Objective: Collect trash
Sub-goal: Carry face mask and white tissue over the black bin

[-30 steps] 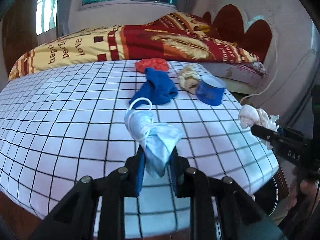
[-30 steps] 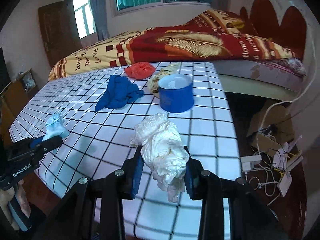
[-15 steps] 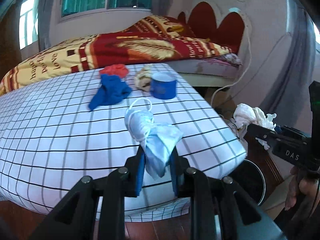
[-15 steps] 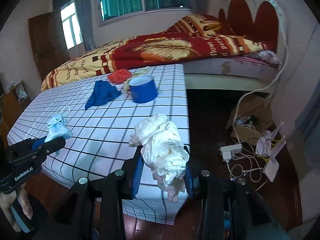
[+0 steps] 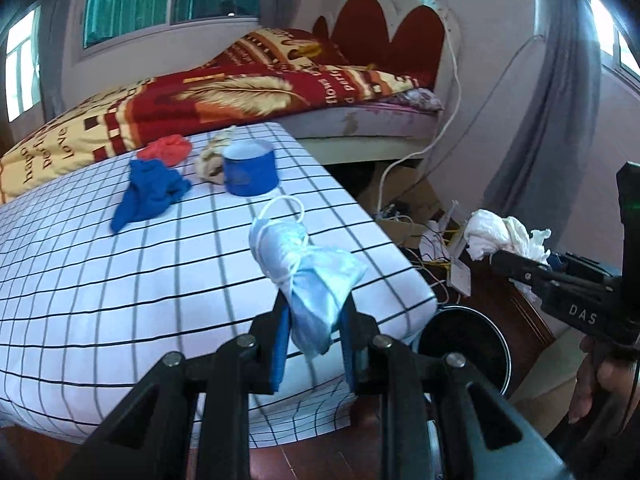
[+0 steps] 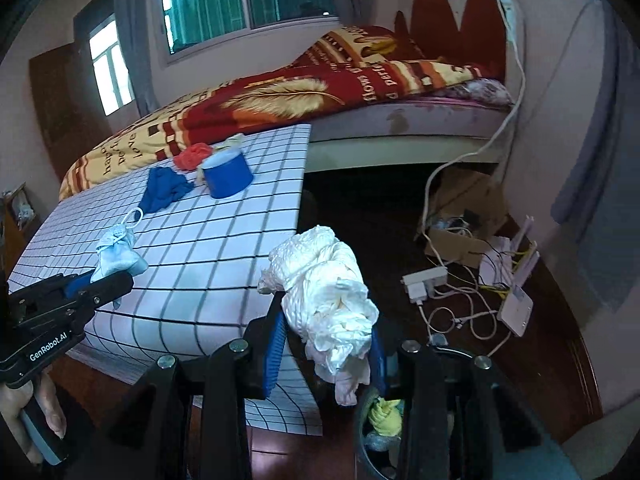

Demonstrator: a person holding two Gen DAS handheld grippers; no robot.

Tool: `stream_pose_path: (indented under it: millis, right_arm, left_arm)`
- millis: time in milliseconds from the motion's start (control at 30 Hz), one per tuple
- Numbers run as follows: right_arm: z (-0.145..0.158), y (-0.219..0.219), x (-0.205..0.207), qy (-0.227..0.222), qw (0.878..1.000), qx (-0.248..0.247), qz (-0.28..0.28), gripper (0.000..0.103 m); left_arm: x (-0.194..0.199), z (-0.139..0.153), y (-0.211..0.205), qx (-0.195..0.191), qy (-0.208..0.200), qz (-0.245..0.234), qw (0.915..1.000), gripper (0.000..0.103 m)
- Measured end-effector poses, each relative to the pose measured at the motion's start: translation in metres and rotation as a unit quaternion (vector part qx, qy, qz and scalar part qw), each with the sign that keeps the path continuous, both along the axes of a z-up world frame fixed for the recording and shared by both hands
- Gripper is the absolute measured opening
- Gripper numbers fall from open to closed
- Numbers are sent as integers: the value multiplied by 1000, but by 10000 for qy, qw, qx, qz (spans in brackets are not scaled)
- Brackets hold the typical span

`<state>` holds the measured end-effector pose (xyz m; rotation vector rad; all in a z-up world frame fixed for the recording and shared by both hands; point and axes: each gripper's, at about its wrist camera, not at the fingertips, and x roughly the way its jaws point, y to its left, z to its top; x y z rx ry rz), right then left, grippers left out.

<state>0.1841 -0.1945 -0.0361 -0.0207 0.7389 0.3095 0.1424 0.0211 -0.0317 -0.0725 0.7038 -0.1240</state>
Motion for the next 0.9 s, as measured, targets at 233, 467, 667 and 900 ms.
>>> stream_pose_path:
  millis: [233,467,667,900]
  right_arm:
    - [-7,-37,-4,56,9995,-36,-294,38]
    - [-15,-74,-8,136,9979,-109,-621,38]
    - [-21,-100,-13,195,9962,-169,-834,38]
    - [-31,-123,-17,301,9944,-214,-988,38]
  left_arm:
    - [8,-4,-33,-18,24,-328,9995,24]
    - [14,-10,-71,-12,53,-734,9973,24]
    - [18,-17,-98,-30,108,-1014,9948,24]
    - [17,-28,-131,-35,190,-1365,9904,24]
